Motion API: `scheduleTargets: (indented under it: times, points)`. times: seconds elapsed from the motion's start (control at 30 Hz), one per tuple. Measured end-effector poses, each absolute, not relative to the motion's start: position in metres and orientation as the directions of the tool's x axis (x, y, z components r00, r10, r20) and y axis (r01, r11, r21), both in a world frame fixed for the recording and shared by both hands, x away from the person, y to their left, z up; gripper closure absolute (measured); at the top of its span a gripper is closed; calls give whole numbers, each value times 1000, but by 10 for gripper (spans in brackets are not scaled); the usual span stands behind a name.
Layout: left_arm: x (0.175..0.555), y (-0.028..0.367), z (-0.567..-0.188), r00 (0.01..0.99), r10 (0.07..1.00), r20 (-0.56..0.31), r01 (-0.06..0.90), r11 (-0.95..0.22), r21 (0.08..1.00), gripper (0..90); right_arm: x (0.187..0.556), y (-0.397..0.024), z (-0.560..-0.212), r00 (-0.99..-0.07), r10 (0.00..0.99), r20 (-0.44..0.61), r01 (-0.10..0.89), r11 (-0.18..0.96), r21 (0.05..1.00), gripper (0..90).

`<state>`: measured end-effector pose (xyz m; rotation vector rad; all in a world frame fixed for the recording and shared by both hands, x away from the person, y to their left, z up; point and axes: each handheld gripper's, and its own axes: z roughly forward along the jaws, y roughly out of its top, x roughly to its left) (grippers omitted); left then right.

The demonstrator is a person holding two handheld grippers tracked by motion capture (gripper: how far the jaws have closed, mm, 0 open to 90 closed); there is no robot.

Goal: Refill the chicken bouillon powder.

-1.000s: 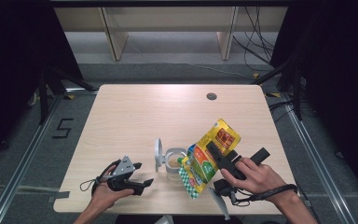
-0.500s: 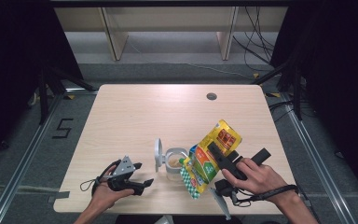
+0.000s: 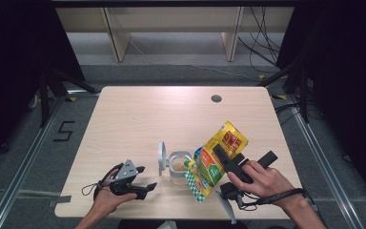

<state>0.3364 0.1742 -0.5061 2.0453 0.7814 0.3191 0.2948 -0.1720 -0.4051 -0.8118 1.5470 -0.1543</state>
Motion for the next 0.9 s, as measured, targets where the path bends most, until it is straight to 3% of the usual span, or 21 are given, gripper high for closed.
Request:
scheduleTargets:
  times: [0.1, 0.43, 0.5, 0.6, 0.8, 0.9]
  points:
    - [337, 175, -506, 781, 623, -42, 381, -421, 823, 231, 295, -172, -405, 72, -567, -821, -397, 739, -545, 564]
    - [336, 174, -506, 767, 638, -72, 406, -395, 824, 231, 296, -172, -403, 82, -574, -814, -397, 731, -555, 565]
    - [338, 175, -506, 778, 627, -36, 375, -418, 827, 231, 295, -173, -403, 81, -571, -817, -394, 735, -552, 565]
    - [336, 174, -506, 768, 637, -64, 404, -404, 820, 231, 295, -173, -404, 80, -556, -827, -399, 743, -538, 565]
    - [337, 176, -504, 781, 624, -19, 374, -444, 815, 231, 296, -172, -402, 84, -579, -811, -399, 726, -560, 565]
    - [336, 174, -506, 770, 636, -54, 394, -407, 824, 231, 296, -172, -402, 86, -576, -813, -398, 728, -558, 565]
